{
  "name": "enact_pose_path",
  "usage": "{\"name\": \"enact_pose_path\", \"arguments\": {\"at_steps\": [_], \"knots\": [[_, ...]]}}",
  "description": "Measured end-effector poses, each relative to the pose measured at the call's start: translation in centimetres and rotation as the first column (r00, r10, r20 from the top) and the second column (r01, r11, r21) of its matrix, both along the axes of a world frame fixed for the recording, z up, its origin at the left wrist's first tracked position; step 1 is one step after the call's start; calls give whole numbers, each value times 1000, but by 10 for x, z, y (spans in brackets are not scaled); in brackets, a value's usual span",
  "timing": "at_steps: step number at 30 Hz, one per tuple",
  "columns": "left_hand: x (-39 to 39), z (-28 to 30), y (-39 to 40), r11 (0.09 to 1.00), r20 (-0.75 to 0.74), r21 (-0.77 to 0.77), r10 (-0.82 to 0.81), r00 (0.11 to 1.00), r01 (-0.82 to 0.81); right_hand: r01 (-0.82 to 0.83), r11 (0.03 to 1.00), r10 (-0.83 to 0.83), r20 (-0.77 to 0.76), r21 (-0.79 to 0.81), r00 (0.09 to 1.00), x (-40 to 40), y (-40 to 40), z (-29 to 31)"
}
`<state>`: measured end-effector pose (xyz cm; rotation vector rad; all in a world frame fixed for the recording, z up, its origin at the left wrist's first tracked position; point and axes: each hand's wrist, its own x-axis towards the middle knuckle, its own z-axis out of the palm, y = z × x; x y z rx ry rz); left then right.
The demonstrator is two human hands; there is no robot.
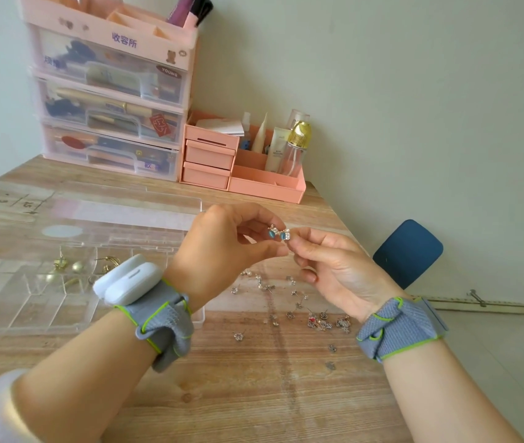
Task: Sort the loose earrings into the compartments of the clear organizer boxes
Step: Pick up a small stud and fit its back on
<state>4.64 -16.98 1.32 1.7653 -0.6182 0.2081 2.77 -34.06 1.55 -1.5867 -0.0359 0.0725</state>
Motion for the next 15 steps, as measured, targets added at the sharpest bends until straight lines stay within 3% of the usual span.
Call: {"name": "enact_pose_path", "arguments": {"at_steps": [8,15], "knots": [[-5,11,23,992,93,81,92,991,-100,-135,987,135,6,83,991,5,21,2],[-12,7,54,976,110,104,181,977,-193,-145,989,145,-4,28,989,3,55,6]]}}
